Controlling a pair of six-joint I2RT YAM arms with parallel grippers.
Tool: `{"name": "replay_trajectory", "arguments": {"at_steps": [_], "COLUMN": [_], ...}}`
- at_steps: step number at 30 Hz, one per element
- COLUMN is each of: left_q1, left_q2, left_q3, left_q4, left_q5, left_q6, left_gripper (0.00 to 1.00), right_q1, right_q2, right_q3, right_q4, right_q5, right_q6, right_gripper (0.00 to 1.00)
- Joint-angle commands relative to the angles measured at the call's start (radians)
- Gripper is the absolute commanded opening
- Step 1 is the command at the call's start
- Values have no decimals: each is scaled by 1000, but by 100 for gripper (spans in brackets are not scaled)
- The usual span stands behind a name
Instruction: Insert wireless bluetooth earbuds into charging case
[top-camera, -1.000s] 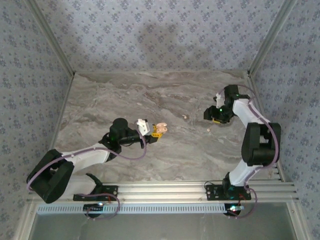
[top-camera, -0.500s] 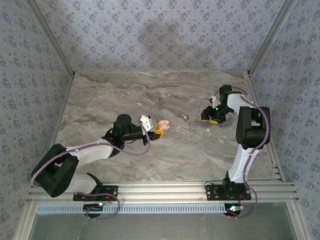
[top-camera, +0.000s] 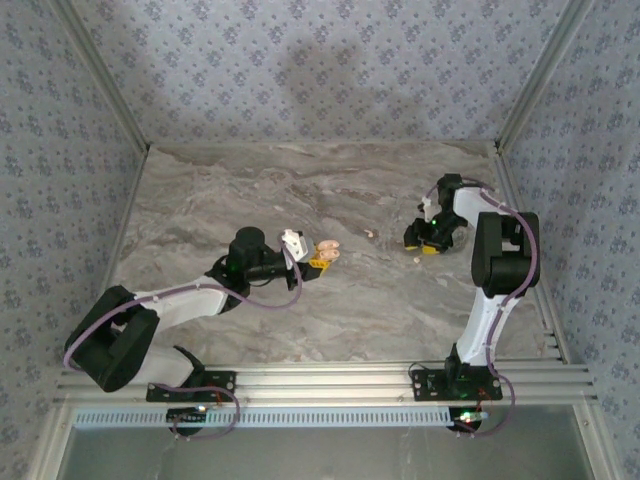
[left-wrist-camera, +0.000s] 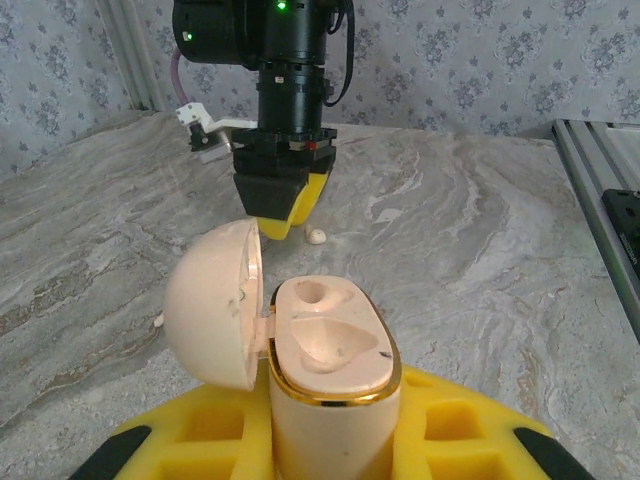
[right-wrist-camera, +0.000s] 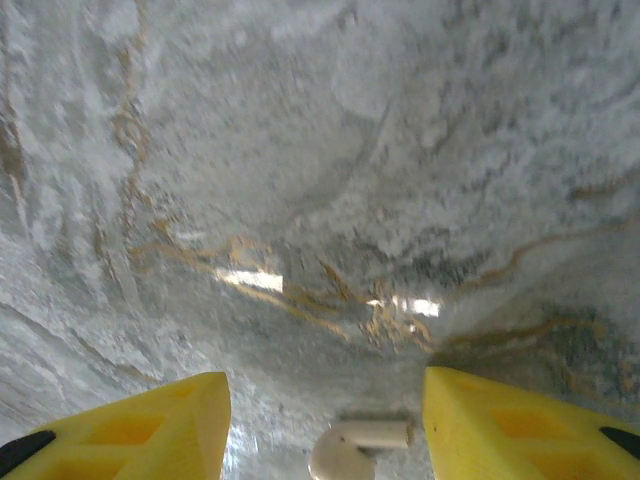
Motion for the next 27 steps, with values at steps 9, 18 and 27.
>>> {"name": "replay_trajectory", "arguments": {"at_steps": [9, 18, 27], "left_q1": [-6, -6, -7], "left_q2": [-28, -46, -44], "left_q3": [28, 24, 31], "left_q4": [-26, -49, -61], "left_q5": [6, 1, -14], "left_q6": [3, 9, 15], "left_gripper": [18, 17, 17], "right_q1": [31, 42, 63], "right_q2": [-64, -122, 8], "right_q3": [-30, 50, 146], "right_q4": [-157, -164, -147], "right_q5": [9, 79, 37], "right_q6": [-38, -45, -69], "right_gripper": [53, 54, 54]}}
